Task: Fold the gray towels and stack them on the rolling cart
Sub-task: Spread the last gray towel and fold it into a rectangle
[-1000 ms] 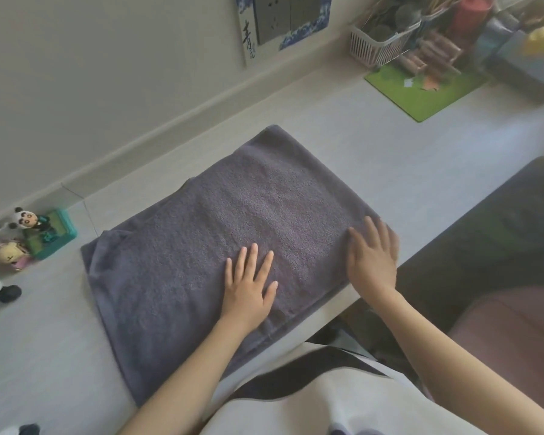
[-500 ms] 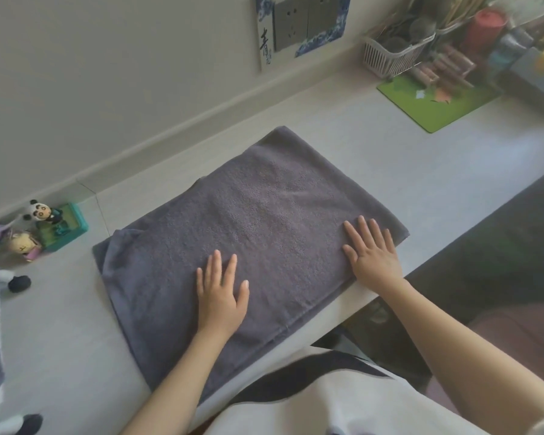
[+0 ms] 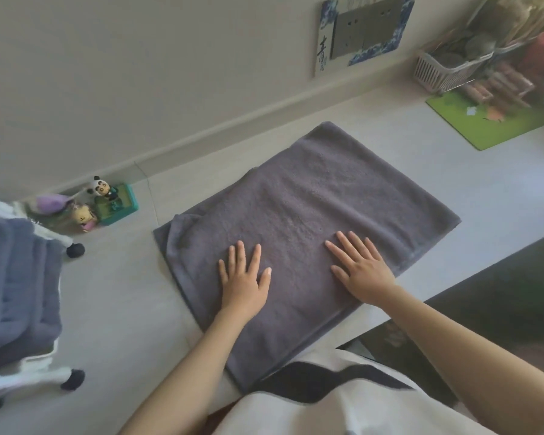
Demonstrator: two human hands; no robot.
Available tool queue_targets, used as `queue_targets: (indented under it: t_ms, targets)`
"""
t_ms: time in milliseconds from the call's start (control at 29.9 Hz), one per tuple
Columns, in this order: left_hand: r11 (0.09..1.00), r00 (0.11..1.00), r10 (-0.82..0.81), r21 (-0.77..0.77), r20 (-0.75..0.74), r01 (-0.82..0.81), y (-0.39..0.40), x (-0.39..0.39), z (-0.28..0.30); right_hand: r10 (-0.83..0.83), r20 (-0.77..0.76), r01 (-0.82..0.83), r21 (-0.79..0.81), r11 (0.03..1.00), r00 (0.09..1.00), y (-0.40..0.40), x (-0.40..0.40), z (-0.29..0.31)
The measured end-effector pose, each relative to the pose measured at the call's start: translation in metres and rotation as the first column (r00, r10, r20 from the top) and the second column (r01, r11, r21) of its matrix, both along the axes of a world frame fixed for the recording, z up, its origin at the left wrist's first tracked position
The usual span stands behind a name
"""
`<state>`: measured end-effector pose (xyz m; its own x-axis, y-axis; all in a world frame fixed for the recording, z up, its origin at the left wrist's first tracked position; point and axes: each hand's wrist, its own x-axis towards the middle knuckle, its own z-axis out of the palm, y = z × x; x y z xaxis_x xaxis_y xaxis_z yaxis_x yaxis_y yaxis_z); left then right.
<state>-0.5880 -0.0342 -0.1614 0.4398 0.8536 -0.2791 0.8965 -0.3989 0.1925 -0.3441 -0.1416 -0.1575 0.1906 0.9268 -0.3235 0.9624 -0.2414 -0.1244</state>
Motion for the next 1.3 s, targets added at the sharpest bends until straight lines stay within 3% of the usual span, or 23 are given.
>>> queue_targets:
  t_ms: [67, 167, 301, 435, 569, 635, 803, 936, 1003, 1070, 1171, 1304]
  targets:
    - [0.998, 0.995, -0.067, -0.002, 0.08, 0.067, -0.001, -0.005, 0.002, -0.024, 0.055, 0.026, -0.035, 0.999, 0.998, 0.005, 0.007, 0.007]
    - [0.997, 0.987, -0.054, 0.061, 0.154, 0.045, -0.005, -0.021, 0.001, -0.035, 0.096, 0.034, 0.013, 0.999, 0.995, 0.015, -0.01, 0.022]
    - [0.992, 0.943, -0.069, 0.121, 0.325, 0.031, 0.002, -0.038, -0.001, 0.056, -0.01, -0.054, 0.153, 0.987, 0.998, 0.027, -0.054, 0.026]
    - [0.954, 0.877, 0.003, 0.262, 0.48, -0.147, 0.032, -0.047, 0.008, 0.1, -0.093, -0.084, 0.165, 0.983, 0.991, 0.05, -0.087, 0.017]
    - [0.889, 0.859, 0.093, 0.346, 0.504, -0.299, 0.069, -0.055, 0.018, 0.078, -0.096, -0.062, 0.16, 0.985, 0.992, 0.066, -0.105, 0.006]
    - [0.867, 0.849, 0.221, 0.302, 0.48, -0.396, 0.089, -0.057, 0.018, 0.049, -0.052, -0.04, 0.155, 0.987, 0.997, 0.069, -0.11, 0.002]
    - [0.787, 0.734, 0.563, 0.025, 0.381, -0.617, 0.141, -0.059, 0.019, 0.031, -0.011, -0.028, 0.185, 0.982, 0.999, 0.073, -0.111, -0.003]
    - [0.743, 0.659, 0.633, -0.081, 0.406, -0.664, 0.167, -0.059, 0.018, 0.031, -0.003, -0.029, 0.196, 0.98, 1.0, 0.072, -0.111, -0.005]
    - [0.668, 0.526, 0.671, -0.116, 0.523, -0.735, 0.173, -0.063, 0.018, 0.036, 0.001, -0.036, 0.205, 0.978, 0.999, 0.073, -0.111, -0.007]
    - [0.552, 0.408, 0.73, -0.121, 0.549, -0.825, 0.173, -0.07, 0.02, 0.03, 0.002, -0.029, 0.223, 0.974, 1.0, 0.073, -0.11, -0.007]
    - [0.561, 0.52, 0.75, 0.023, 0.409, -0.828, 0.172, -0.079, 0.013, 0.036, -0.004, -0.034, 0.238, 0.971, 0.999, 0.075, -0.109, -0.008]
    - [0.606, 0.577, 0.695, 0.082, 0.429, -0.791, 0.168, -0.079, 0.009, 0.039, 0.004, -0.039, 0.236, 0.971, 0.999, 0.075, -0.109, -0.009]
